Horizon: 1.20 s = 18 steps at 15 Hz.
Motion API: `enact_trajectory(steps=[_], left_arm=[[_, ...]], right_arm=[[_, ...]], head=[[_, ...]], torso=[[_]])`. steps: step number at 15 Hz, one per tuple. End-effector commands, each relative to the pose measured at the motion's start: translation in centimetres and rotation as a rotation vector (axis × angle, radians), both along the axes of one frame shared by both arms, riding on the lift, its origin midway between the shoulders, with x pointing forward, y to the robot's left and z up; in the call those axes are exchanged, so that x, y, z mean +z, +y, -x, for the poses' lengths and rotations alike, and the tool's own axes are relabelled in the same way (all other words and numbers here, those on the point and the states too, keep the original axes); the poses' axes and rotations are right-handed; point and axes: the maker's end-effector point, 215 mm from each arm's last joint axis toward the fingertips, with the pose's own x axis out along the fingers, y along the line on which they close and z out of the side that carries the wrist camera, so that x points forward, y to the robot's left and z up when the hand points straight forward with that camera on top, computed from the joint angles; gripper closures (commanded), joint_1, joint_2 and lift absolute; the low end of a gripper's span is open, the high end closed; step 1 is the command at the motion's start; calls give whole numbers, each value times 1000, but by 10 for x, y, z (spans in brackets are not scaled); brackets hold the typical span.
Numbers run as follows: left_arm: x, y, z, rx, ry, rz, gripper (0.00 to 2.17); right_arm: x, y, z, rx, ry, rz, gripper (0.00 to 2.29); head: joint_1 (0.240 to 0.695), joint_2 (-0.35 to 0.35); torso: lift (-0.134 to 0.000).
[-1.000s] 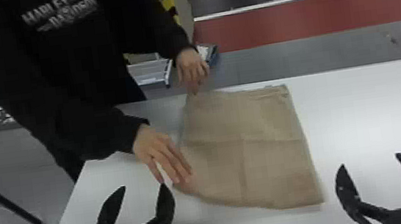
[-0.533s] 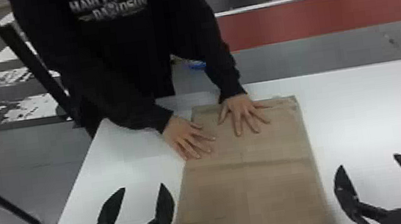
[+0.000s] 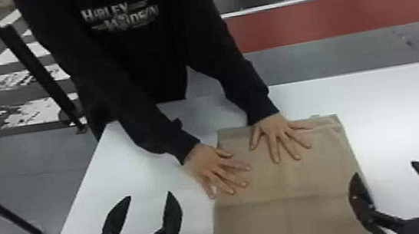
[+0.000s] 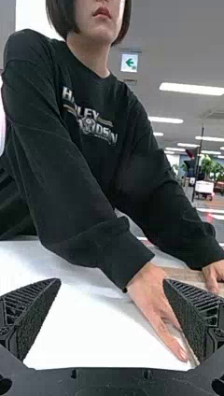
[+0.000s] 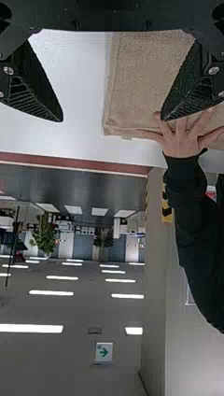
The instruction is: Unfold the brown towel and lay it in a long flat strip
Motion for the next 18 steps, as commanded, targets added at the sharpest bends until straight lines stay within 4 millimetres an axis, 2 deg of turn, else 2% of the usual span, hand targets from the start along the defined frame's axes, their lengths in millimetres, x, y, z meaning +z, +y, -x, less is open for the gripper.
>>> enact_trajectory(steps=[1, 14, 16, 18], left_arm=[[1, 0, 0, 1, -1, 2, 66], [5, -11, -6, -19, -10, -8, 66], [9, -25, -10, -53, -22, 0, 73], [20, -43, -25, -94, -46, -22, 76]], right_arm=[[1, 0, -1, 0, 0, 2, 113], [-2, -1, -5, -1, 14, 9, 113], [-2, -6, -5, -7, 14, 13, 113], [-4, -7, -5, -8, 19, 14, 113]], head=[[695, 241], [695, 229], [695, 219], [695, 202]], torso=[[-117], [-117], [-117], [-117]])
